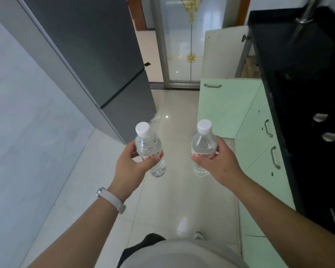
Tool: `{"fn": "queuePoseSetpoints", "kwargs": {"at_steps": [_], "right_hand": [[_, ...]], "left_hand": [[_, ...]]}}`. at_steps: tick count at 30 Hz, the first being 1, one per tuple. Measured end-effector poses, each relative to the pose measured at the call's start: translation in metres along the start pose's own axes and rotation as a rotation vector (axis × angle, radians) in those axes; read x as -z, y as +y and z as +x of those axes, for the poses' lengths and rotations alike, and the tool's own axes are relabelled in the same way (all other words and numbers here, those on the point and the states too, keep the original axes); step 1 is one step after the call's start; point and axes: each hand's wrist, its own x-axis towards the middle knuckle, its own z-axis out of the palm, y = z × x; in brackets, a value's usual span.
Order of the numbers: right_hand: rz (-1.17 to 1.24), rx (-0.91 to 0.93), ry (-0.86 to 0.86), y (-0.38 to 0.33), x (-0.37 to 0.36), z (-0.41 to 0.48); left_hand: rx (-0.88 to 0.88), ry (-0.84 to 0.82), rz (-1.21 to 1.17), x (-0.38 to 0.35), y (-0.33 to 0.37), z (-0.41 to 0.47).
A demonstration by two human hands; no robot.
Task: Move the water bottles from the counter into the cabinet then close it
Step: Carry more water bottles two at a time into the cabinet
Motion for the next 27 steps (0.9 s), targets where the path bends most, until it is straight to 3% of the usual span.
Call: {"fn": "queuePoseSetpoints", "kwargs": {"at_steps": [12, 27], "right_hand": [[-0.035, 0.040, -0.032, -0.031, -0.020, 0.113], [-0.058, -0.096, 0.103, -0.101, -0.117, 0.318]], "left_hand": [[0.029, 0.022, -0.022, -0.004, -0.012, 0.118], [0.032, -0.196, -0.023, 0.038, -0.028, 0.388]]}}
